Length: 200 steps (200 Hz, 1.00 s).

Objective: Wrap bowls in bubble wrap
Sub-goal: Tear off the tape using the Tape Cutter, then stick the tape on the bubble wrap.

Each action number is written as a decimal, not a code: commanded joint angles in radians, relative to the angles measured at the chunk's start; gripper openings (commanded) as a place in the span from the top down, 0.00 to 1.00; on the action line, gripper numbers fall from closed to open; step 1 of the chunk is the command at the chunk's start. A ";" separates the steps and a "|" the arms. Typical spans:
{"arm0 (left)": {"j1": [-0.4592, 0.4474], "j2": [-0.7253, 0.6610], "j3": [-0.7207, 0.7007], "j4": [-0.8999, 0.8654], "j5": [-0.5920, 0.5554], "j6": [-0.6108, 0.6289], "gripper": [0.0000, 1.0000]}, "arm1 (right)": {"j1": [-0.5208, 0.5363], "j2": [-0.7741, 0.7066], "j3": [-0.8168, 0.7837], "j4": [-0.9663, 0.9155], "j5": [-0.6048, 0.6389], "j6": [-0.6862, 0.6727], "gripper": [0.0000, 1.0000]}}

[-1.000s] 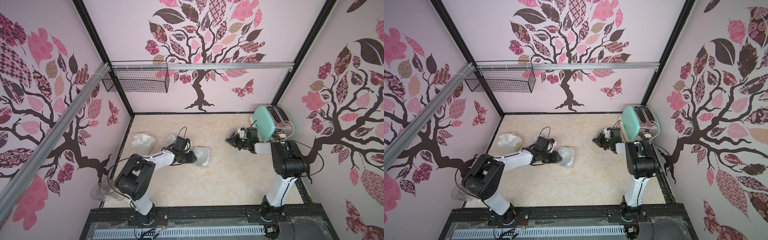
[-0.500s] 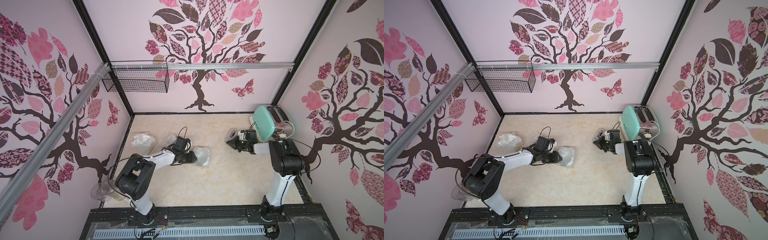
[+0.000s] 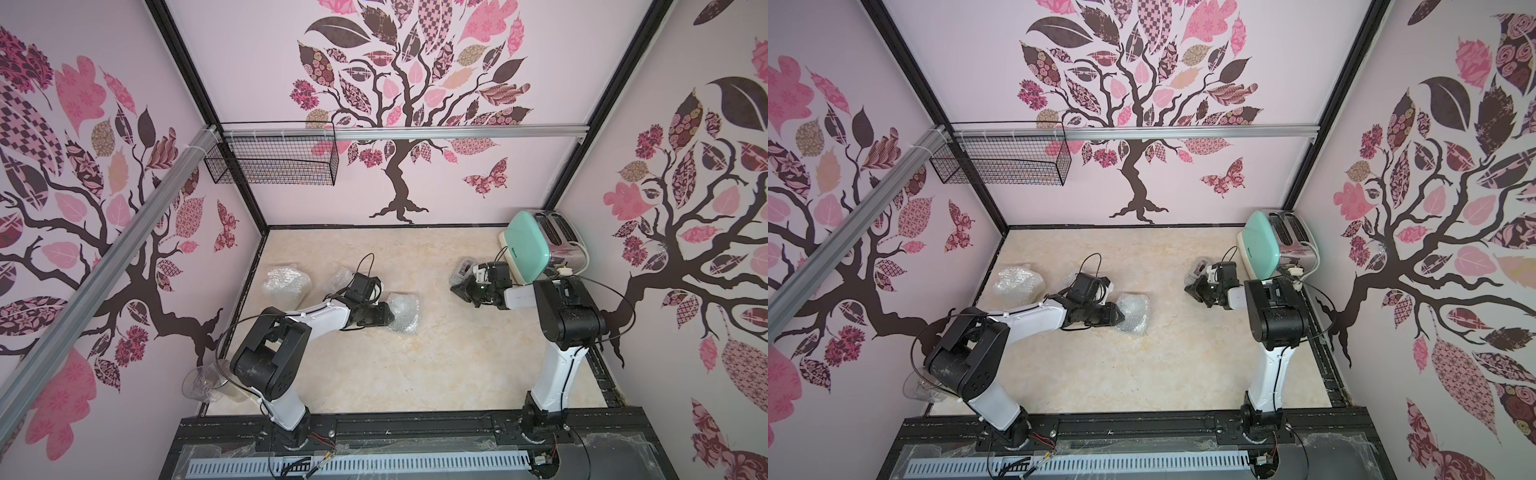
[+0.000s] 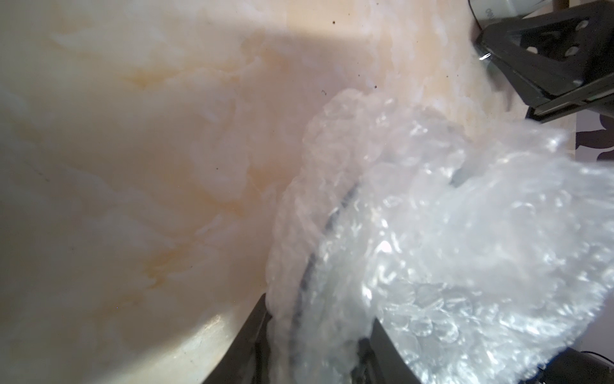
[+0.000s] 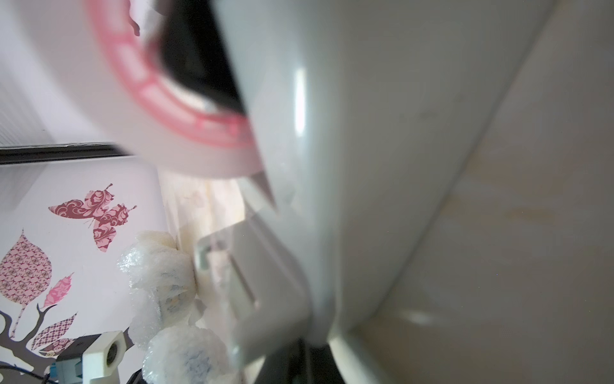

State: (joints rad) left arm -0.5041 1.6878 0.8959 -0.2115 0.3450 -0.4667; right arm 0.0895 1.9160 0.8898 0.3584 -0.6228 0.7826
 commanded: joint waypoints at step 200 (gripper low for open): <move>-0.009 0.006 -0.004 -0.020 0.012 0.019 0.63 | 0.511 -0.143 0.156 -0.283 -0.050 -0.592 1.00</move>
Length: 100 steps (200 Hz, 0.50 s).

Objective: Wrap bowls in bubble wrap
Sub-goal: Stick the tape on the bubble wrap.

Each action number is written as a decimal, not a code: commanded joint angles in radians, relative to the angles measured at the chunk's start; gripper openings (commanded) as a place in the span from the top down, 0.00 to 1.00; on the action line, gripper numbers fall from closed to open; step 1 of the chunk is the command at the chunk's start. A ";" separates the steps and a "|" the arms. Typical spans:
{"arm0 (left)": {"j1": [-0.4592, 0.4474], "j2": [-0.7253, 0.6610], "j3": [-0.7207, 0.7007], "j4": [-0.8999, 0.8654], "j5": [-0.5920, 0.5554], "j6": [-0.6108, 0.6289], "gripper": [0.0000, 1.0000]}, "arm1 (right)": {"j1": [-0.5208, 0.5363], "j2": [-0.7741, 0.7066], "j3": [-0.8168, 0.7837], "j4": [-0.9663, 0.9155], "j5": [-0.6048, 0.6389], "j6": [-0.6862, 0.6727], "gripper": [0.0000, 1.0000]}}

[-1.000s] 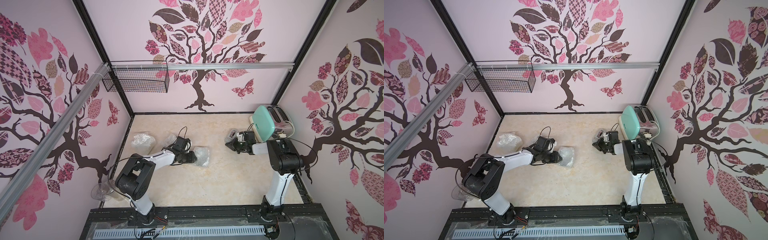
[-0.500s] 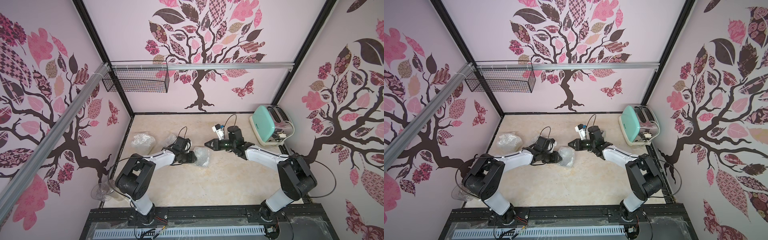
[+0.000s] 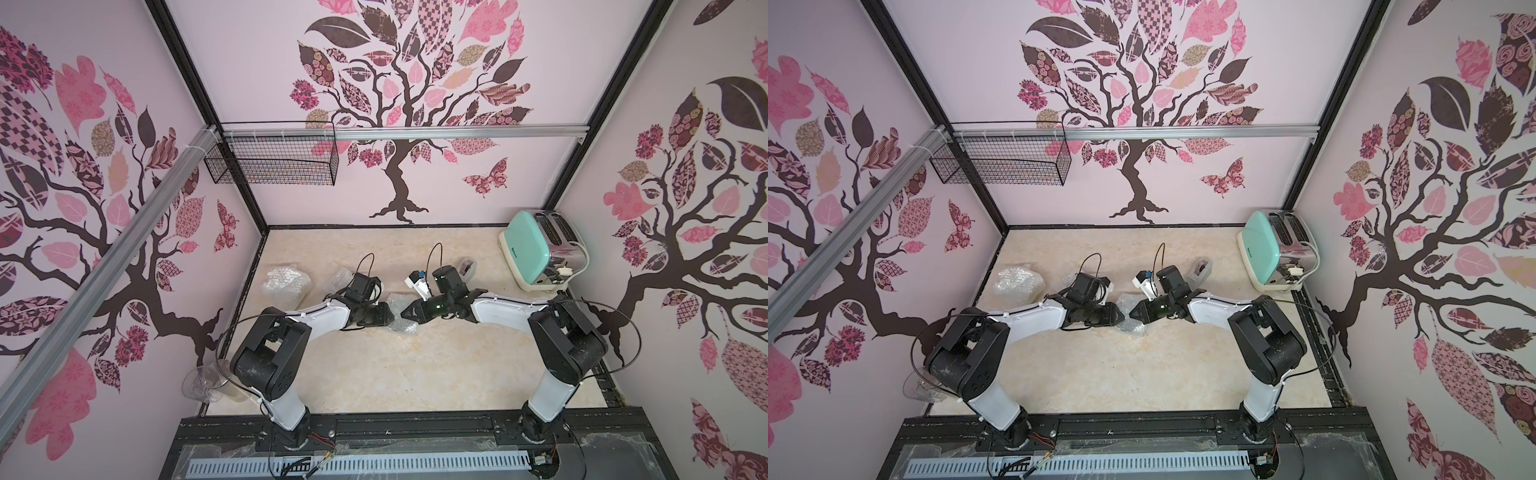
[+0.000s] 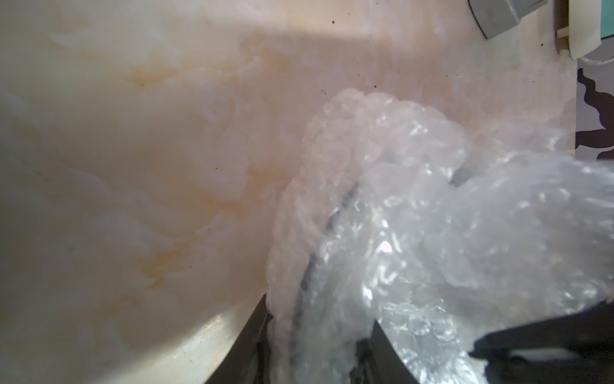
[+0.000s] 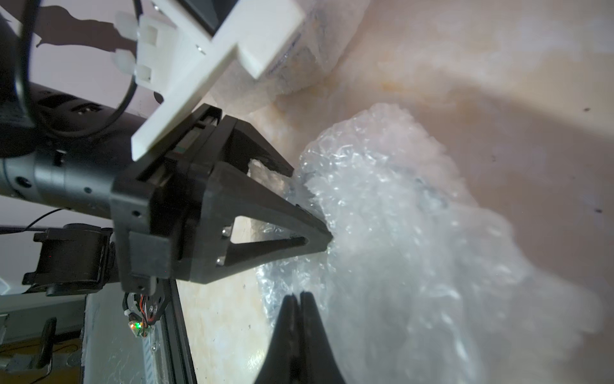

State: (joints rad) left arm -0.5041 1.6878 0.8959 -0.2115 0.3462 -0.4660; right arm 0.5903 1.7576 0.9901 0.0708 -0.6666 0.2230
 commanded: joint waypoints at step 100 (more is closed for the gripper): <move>-0.008 0.001 -0.010 -0.019 0.008 0.019 0.63 | 0.011 0.107 0.150 -0.032 0.001 -0.083 1.00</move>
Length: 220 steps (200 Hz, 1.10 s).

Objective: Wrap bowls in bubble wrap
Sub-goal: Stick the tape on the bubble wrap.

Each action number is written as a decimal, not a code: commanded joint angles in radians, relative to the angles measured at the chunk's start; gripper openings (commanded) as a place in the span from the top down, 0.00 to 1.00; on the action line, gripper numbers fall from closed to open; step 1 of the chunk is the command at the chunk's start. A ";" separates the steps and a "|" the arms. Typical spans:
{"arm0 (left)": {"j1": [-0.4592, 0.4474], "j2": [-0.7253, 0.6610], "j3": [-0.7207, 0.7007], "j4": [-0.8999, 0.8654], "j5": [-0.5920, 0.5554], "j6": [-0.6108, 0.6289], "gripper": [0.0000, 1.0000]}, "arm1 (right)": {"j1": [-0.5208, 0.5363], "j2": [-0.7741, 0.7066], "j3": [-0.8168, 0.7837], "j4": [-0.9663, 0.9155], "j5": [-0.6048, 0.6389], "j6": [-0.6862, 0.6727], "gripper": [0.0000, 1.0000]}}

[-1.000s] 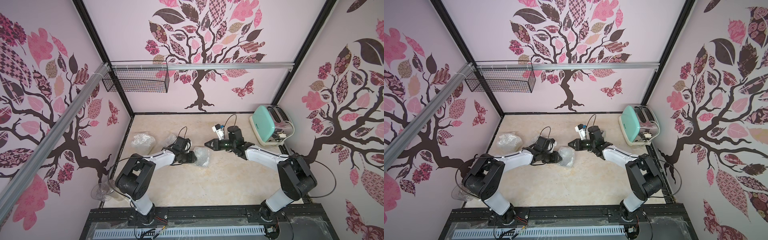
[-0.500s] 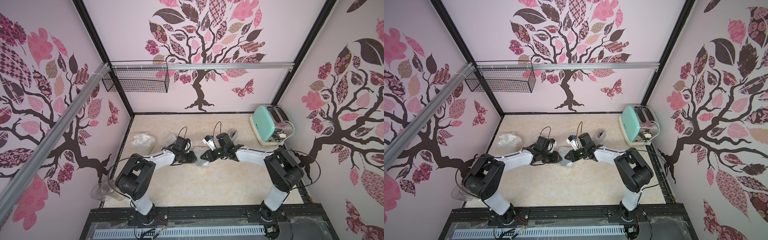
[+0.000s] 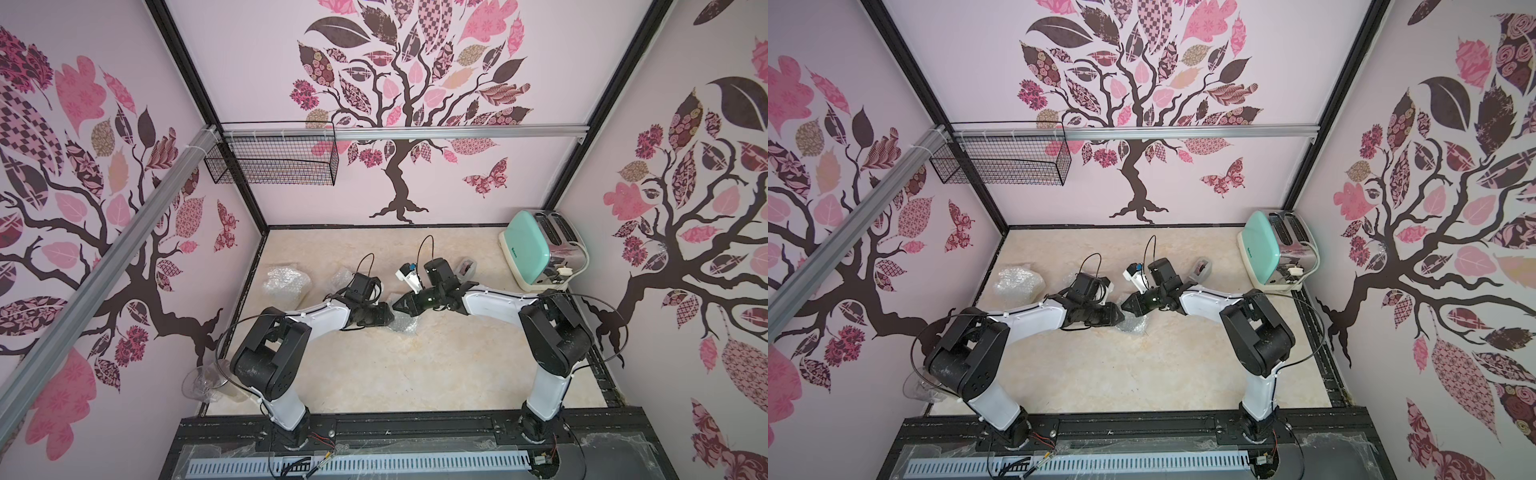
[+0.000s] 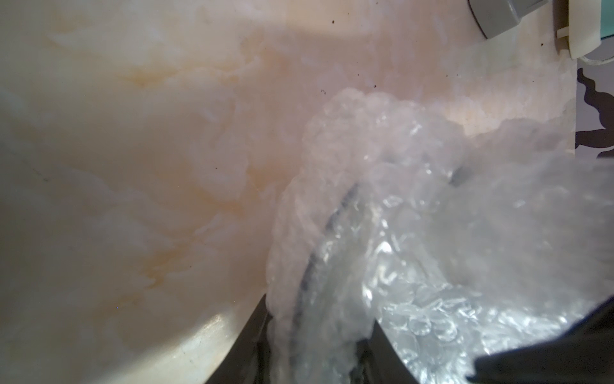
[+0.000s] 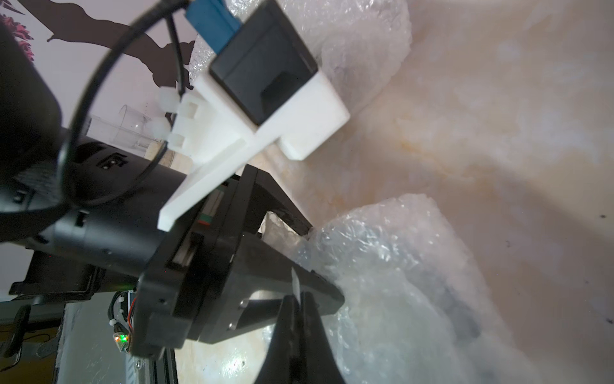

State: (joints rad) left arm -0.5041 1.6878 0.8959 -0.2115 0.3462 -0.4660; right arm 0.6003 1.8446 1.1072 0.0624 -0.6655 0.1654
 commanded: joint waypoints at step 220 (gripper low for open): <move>0.004 -0.131 -0.109 0.004 -0.091 -0.049 0.46 | 0.001 0.170 0.091 0.000 0.081 -0.052 1.00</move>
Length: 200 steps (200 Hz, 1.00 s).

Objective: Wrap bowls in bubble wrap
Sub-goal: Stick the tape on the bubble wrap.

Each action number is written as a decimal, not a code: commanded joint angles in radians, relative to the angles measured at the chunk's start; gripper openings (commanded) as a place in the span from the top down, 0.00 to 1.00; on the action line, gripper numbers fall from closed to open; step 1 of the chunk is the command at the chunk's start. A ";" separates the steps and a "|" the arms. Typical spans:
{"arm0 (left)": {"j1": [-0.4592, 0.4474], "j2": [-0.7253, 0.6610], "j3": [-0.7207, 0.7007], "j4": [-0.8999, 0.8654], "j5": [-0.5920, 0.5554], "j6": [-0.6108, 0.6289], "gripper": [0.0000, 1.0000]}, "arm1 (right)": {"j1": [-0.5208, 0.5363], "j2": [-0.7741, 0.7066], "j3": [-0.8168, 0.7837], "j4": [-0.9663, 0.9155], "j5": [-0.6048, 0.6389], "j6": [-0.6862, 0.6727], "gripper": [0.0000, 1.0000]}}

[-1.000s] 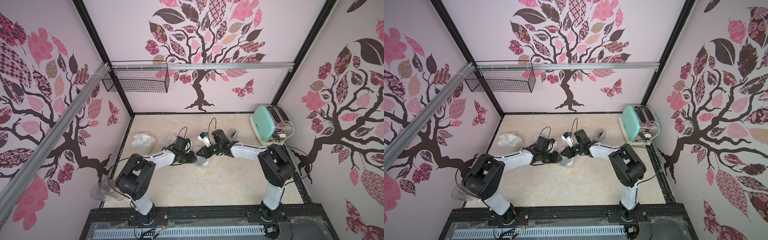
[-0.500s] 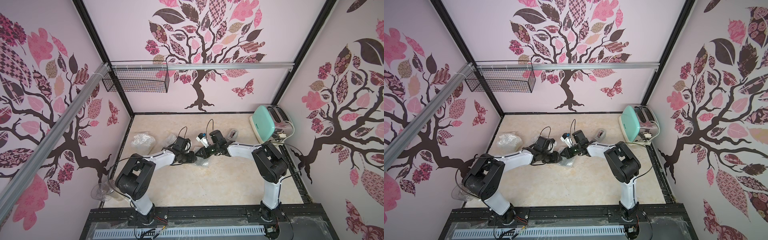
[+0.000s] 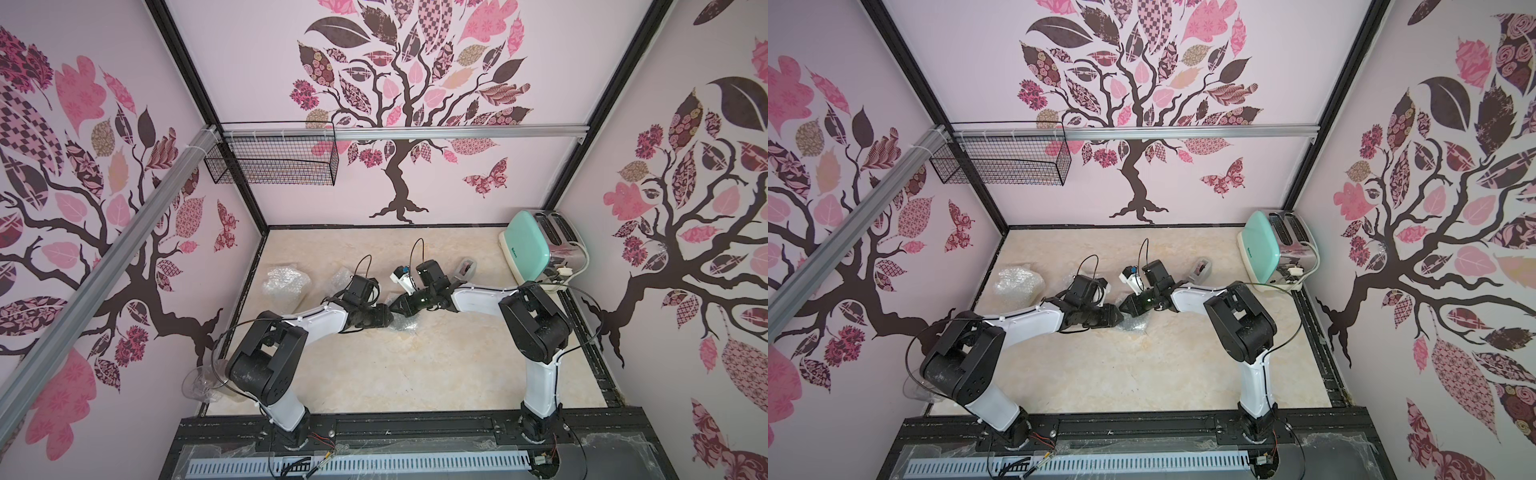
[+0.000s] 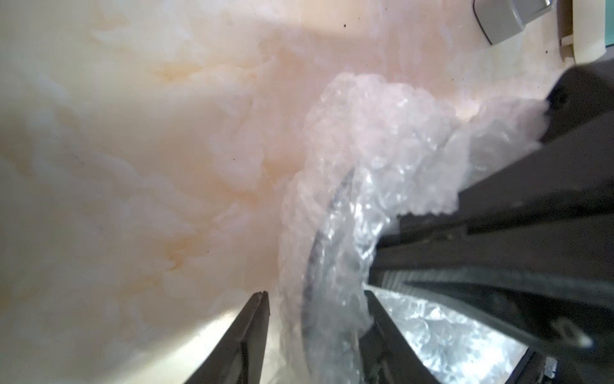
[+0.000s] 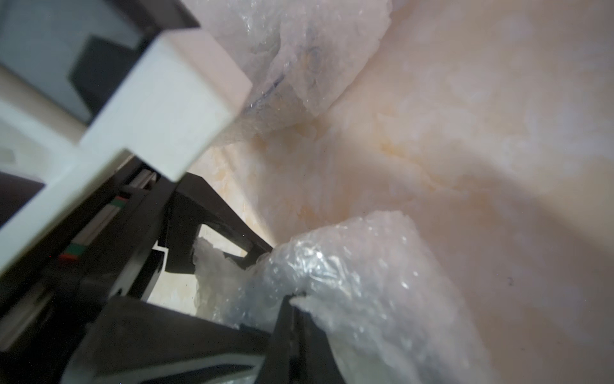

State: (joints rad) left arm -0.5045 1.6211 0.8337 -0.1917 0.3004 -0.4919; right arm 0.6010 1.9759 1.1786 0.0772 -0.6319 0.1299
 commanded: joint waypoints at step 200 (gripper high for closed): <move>0.080 -0.009 0.082 0.068 -0.014 0.063 0.31 | 0.000 0.029 0.003 -0.006 0.014 -0.008 1.00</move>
State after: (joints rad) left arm -0.4412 1.5726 0.9009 -0.1516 0.2310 -0.4740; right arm 0.6010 1.9759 1.1786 0.0879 -0.6247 0.1307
